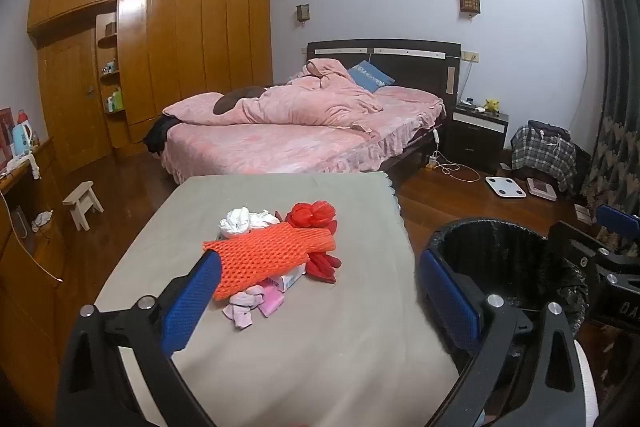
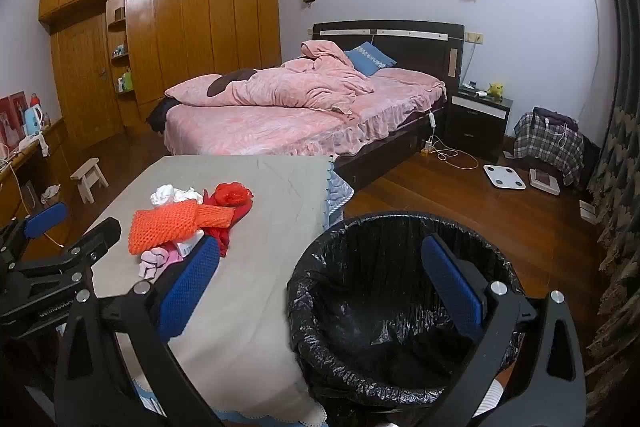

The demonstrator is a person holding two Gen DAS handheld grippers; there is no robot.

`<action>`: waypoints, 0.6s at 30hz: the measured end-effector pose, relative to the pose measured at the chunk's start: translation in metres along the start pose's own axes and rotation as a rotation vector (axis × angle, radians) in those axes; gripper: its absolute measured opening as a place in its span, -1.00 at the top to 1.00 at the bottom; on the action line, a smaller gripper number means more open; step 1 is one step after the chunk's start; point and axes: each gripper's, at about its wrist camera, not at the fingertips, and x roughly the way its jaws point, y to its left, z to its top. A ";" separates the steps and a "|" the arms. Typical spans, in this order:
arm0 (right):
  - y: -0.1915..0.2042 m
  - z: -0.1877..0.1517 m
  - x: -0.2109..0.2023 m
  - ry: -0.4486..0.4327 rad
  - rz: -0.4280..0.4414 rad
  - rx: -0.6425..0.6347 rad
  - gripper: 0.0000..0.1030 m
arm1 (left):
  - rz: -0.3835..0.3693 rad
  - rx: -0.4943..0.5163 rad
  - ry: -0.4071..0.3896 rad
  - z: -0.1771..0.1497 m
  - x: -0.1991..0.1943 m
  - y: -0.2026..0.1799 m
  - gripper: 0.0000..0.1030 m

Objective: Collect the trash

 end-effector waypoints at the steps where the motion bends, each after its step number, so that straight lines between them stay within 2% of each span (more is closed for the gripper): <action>1: 0.000 0.000 0.000 0.001 0.001 0.000 -0.91 | 0.000 0.001 -0.001 0.000 0.000 0.000 -0.88; 18: 0.000 0.002 0.000 0.002 0.003 0.004 -0.91 | 0.004 0.004 0.001 0.001 0.000 -0.001 -0.88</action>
